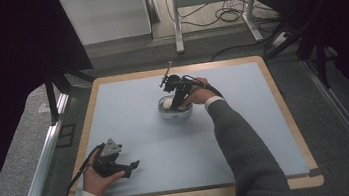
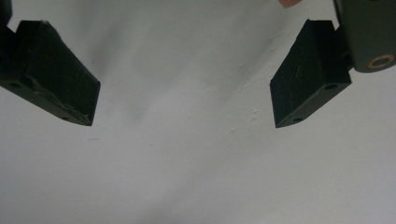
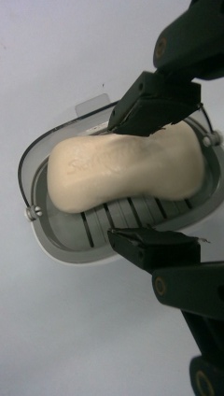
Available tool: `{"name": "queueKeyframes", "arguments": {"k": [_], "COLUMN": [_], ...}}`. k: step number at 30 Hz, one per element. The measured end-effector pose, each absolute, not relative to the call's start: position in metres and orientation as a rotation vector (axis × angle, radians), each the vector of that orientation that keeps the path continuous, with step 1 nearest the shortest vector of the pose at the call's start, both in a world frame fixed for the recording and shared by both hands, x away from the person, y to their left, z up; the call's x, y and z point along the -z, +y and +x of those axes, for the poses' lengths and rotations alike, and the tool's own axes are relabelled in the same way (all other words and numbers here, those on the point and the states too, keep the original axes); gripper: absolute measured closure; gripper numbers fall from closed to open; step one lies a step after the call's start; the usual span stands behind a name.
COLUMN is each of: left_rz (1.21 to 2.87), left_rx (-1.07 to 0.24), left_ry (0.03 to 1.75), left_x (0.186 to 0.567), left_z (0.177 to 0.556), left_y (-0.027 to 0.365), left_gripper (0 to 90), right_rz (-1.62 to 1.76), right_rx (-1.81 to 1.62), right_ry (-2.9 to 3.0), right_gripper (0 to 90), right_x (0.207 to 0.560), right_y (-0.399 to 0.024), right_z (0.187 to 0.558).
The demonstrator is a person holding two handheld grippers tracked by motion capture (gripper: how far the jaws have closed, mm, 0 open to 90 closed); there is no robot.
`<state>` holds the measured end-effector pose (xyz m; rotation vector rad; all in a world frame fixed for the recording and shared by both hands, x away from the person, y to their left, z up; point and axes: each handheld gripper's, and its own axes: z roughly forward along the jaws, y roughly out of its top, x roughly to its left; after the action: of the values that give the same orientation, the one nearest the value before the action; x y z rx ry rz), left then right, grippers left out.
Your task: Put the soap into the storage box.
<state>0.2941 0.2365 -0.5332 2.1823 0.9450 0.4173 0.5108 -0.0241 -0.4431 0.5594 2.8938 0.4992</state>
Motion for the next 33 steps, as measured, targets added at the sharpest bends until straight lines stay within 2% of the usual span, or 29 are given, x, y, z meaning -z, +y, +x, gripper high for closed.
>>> {"name": "queueKeyframes", "arguments": {"k": [6, 16, 33], "left_rz": [2.169, 2.171, 2.16], "left_rx": [-0.408, -0.423, -0.429], "left_ry": [0.955, 0.954, 0.953], "left_x": [0.532, 0.528, 0.529], "left_z": [0.295, 0.3, 0.296], "left_y": [0.237, 0.237, 0.237], "left_gripper": [9.0, 9.0, 9.0], "right_rz": [0.598, 0.691, 0.82], "right_rx": [-0.598, -0.732, -0.892], "right_ry": [2.862, 2.799, 2.647], "right_gripper": [37.1, 34.8, 28.7], "right_x": [0.436, 0.424, 0.433], "right_y": [-0.034, -0.059, -0.109], "right_z": [0.51, 0.498, 0.466]}}
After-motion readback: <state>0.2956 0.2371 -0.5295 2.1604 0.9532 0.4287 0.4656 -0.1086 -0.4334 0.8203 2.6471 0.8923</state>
